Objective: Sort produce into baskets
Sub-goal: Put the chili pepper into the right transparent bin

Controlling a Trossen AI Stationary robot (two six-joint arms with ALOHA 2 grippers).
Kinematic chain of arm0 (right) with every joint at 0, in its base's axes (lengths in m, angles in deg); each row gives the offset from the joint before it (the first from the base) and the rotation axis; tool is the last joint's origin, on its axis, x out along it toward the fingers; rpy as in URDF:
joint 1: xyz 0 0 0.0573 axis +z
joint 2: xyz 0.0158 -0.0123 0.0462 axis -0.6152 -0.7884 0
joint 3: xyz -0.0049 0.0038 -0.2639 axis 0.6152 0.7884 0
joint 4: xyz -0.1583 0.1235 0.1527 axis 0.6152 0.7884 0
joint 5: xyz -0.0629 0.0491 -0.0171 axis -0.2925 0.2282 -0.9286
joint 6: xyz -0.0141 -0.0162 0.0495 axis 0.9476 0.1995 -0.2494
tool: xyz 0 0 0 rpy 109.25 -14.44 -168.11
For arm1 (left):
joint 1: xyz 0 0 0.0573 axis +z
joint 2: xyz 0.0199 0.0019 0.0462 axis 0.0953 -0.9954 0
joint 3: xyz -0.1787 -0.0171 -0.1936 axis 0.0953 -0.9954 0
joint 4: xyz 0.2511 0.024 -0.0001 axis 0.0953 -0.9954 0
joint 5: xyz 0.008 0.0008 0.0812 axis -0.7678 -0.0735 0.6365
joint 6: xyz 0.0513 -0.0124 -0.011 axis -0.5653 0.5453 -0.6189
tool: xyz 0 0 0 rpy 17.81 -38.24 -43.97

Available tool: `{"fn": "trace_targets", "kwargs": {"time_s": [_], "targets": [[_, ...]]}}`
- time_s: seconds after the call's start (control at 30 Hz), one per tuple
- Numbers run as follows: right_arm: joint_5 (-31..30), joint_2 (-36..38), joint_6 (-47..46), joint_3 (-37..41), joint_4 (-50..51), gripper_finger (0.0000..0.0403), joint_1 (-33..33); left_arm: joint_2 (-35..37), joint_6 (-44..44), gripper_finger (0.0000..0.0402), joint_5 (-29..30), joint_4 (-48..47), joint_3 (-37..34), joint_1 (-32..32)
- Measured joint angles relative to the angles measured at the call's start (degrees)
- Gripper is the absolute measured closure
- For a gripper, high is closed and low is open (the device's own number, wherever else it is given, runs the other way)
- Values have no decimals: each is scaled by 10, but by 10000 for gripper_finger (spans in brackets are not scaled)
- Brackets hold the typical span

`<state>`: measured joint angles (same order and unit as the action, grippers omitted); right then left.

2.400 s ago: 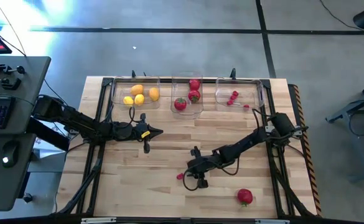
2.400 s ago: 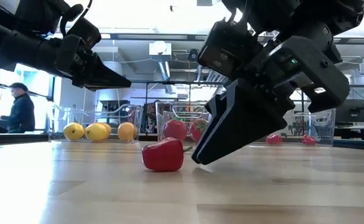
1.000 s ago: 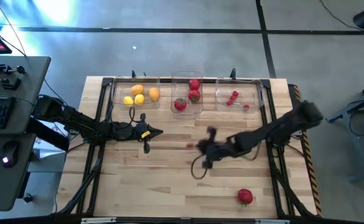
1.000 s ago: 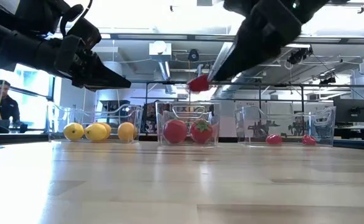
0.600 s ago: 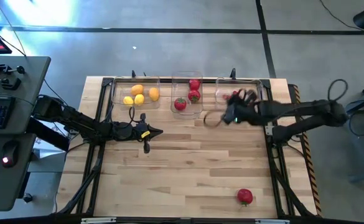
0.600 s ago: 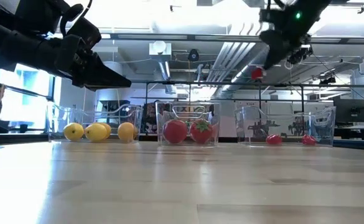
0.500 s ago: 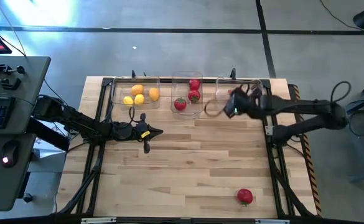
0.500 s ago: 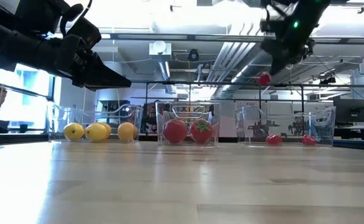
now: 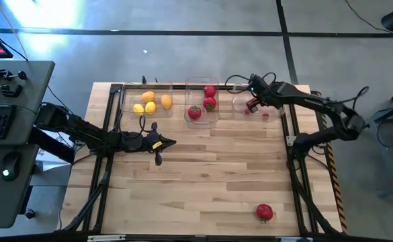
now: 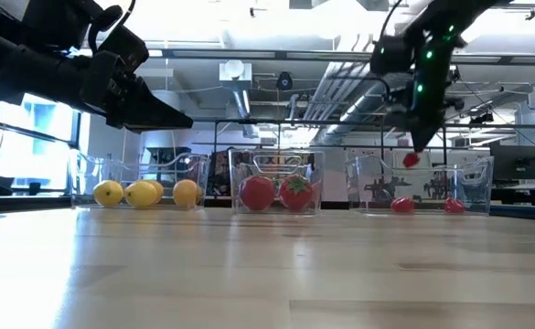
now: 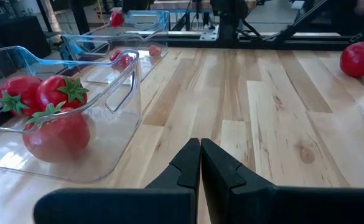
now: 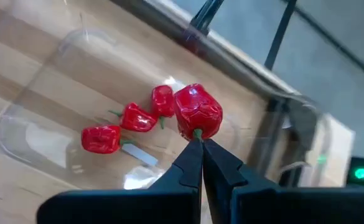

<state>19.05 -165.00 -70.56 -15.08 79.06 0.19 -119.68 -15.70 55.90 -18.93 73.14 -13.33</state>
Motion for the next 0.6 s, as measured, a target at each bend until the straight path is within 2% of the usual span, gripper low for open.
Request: {"fn": "trace_targets", "kwargs": {"time_s": [0.13,0.33,0.6], "targets": [[37,-44,15,0,-19,403,-36,0,0,401,0,0,0,0],[40,-102,20,0,-18,403,-61,0,-7,401,0,0,0,0],[41,-112,33,0,-15,403,-61,0,-5,401,0,0,0,0]]}}
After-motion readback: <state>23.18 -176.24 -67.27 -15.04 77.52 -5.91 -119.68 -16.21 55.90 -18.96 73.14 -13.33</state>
